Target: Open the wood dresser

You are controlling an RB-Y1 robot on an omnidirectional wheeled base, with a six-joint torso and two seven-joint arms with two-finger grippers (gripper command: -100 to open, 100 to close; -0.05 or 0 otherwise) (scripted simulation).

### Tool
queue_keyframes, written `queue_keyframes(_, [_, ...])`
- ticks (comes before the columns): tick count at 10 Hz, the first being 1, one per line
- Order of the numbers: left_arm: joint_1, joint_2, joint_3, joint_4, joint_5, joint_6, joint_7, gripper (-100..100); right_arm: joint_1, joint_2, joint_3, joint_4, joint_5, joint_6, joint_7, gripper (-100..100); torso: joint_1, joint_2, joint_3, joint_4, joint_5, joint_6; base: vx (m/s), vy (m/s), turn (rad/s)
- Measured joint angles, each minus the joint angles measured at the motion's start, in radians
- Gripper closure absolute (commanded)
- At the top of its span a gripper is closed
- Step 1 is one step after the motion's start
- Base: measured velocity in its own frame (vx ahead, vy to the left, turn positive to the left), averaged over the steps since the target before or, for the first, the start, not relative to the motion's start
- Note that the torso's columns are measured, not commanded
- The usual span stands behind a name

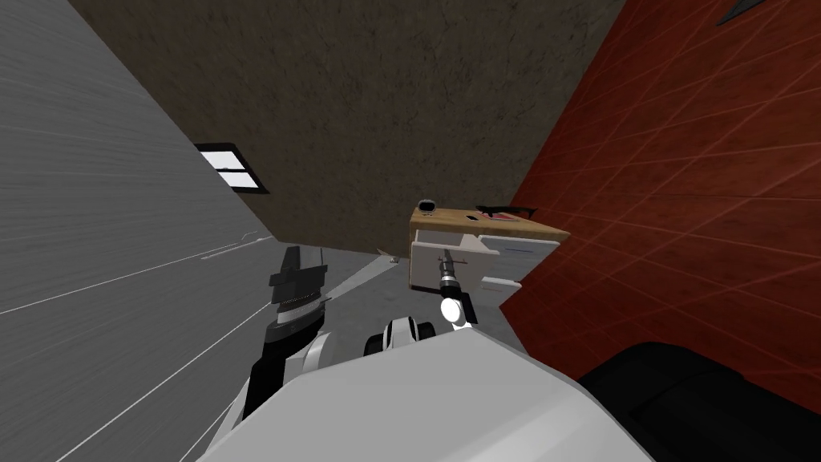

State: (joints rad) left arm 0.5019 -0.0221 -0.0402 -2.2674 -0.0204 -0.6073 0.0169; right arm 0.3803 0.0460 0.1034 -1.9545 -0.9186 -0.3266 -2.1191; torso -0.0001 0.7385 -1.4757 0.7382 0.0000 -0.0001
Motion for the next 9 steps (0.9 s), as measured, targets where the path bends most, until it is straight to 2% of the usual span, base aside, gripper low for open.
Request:
queue_keyframes(3, [0.000,0.000,0.000,0.000,0.000,0.000,0.000,0,0.002,-0.001,-0.018,-0.056,-0.036,0.076,0.035,-100,0.000,0.000,0.000,0.000,0.000,0.000,0.013,0.031,-0.056])
queue_keyframes(4, [0.000,0.000,0.000,0.000,0.000,0.000,0.000,0,0.002,-0.001,-0.018,-0.057,-0.036,0.079,0.036,0,-0.001,0.000,0.000,0.000,0.000,0.000,0.000,0.000,0.000])
queue_keyframes(9, [0.000,0.000,0.000,0.000,0.000,0.000,0.000,0,0.002,-0.001,-0.018,-0.057,-0.036,0.079,0.036,0,0.000,-0.001,0.000,0.000,0.000,0.000,0.000,0.000,0.000])
